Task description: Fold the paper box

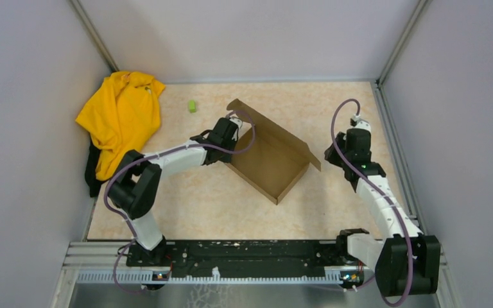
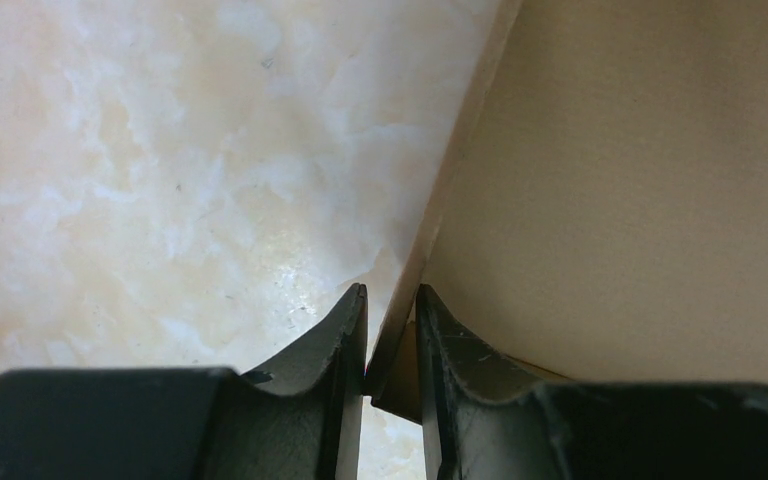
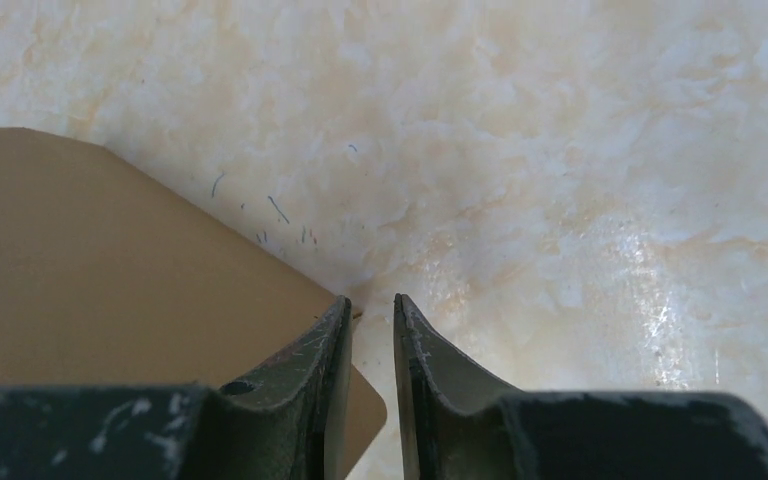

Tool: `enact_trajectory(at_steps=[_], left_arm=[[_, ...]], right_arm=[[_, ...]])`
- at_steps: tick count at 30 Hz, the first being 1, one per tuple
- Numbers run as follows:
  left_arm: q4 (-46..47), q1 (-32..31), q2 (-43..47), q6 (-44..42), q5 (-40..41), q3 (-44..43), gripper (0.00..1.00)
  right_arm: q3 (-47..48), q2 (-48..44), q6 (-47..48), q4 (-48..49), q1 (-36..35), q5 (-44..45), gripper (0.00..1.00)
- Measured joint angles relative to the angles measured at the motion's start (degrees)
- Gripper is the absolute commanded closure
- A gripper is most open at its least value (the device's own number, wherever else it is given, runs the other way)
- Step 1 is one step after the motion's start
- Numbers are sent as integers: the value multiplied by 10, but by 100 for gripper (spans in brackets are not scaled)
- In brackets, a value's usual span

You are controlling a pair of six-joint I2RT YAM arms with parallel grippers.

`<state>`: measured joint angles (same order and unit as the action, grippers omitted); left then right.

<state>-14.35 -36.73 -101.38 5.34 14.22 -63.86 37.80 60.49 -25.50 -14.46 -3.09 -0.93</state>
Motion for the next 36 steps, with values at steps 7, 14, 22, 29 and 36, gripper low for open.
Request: enact_trajectory(at_steps=[7, 14, 22, 29, 36], left_arm=[[-34, 9, 0, 57, 26, -12, 69], [-50, 17, 2, 130, 44, -15, 65], [-34, 21, 19, 173, 36, -6, 44], [-19, 21, 53, 175, 2, 8, 26], [-18, 21, 114, 167, -11, 8, 25]], right_arm=[[6, -28, 0, -16, 2, 30, 78], [24, -54, 3, -43, 3, 56, 68], [59, -93, 22, -67, 3, 45, 57], [92, -143, 33, -111, 3, 32, 59], [152, -179, 31, -138, 2, -43, 61]])
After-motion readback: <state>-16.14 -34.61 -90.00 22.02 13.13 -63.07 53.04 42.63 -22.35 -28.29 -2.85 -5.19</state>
